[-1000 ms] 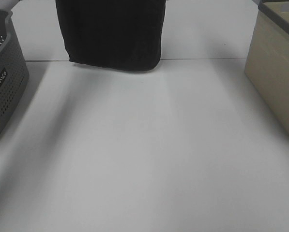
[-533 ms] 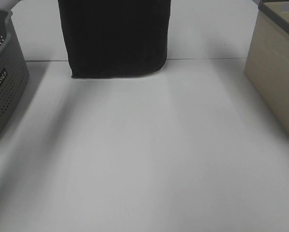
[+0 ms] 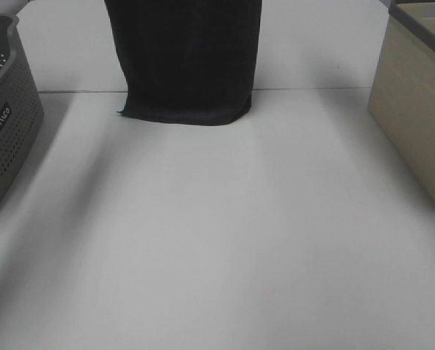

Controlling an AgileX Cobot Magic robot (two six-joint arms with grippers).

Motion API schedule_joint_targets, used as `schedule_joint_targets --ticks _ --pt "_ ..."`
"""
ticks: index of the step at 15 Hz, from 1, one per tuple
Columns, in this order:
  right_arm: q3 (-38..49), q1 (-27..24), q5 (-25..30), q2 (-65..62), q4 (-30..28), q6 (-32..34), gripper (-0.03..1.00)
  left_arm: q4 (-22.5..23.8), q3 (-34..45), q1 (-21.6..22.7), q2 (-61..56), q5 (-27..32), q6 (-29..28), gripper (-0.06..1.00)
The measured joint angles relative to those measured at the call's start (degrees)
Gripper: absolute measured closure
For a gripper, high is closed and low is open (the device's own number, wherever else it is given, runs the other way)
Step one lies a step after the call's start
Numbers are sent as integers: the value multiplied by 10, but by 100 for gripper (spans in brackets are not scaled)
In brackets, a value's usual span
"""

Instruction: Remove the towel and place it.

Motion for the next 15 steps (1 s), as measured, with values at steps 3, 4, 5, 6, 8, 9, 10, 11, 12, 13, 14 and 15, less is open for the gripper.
schedule_joint_targets --ticks 3,4,5,6,8,9,10,11,12,13,14,15 --pt "0 3 170 -14 41 53 95 -31 0 -9 -5 162 -61 94" --pt "0 3 227 -29 80 39 95 -36 0 -11 -11 216 -88 94" --pt "0 3 276 -45 135 7 95 -37 0 -13 -20 268 -119 94" --pt "0 3 303 -53 165 -17 95 -38 0 -13 -25 297 -136 94" --pt "0 1 409 -80 274 -119 95 -31 0 -11 -53 409 -194 94" --pt "0 1 464 -91 319 -158 95 -23 0 -9 -66 460 -222 94" --pt "0 1 561 -112 364 -189 95 -18 0 -7 -97 563 -263 94" --pt "0 1 603 -121 377 -194 95 -18 -1 -7 -112 598 -279 94" --pt "0 1 622 -127 385 -195 95 -18 -1 -7 -119 612 -285 94" --pt "0 1 654 -137 398 -195 95 -19 -1 -7 -134 636 -296 94" --pt "0 1 676 -147 411 -195 95 -19 -1 -7 -146 644 -307 94" --pt "0 1 696 -158 422 -195 95 -21 -1 -8 -158 646 -321 94"
